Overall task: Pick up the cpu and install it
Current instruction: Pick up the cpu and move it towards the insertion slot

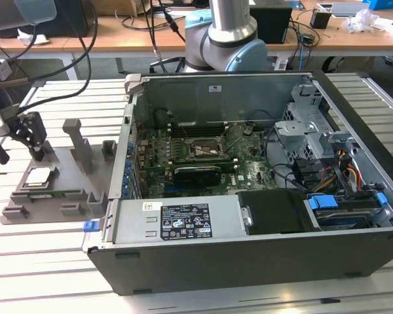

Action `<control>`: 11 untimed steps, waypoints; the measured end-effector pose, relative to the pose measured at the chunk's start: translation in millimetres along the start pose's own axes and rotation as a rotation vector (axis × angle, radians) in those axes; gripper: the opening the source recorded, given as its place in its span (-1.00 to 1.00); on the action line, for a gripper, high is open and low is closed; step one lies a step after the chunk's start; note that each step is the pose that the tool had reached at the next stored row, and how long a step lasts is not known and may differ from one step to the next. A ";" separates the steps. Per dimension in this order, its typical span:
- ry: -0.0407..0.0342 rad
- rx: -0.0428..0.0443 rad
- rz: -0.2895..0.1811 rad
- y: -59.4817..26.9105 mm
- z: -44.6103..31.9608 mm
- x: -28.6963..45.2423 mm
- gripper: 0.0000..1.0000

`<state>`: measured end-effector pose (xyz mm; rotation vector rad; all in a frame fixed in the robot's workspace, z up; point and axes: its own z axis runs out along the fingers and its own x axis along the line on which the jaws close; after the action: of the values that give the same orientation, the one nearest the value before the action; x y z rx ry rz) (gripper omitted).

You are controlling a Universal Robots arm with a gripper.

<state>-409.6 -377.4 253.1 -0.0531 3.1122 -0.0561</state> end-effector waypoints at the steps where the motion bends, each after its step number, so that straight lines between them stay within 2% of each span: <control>1: -0.0001 0.0000 0.000 0.0 0.9 0.0 0.44; 11: -0.0001 0.0000 0.000 0.3 8.6 0.2 0.44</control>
<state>-409.6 -377.3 244.4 -0.0530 3.1121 -0.0561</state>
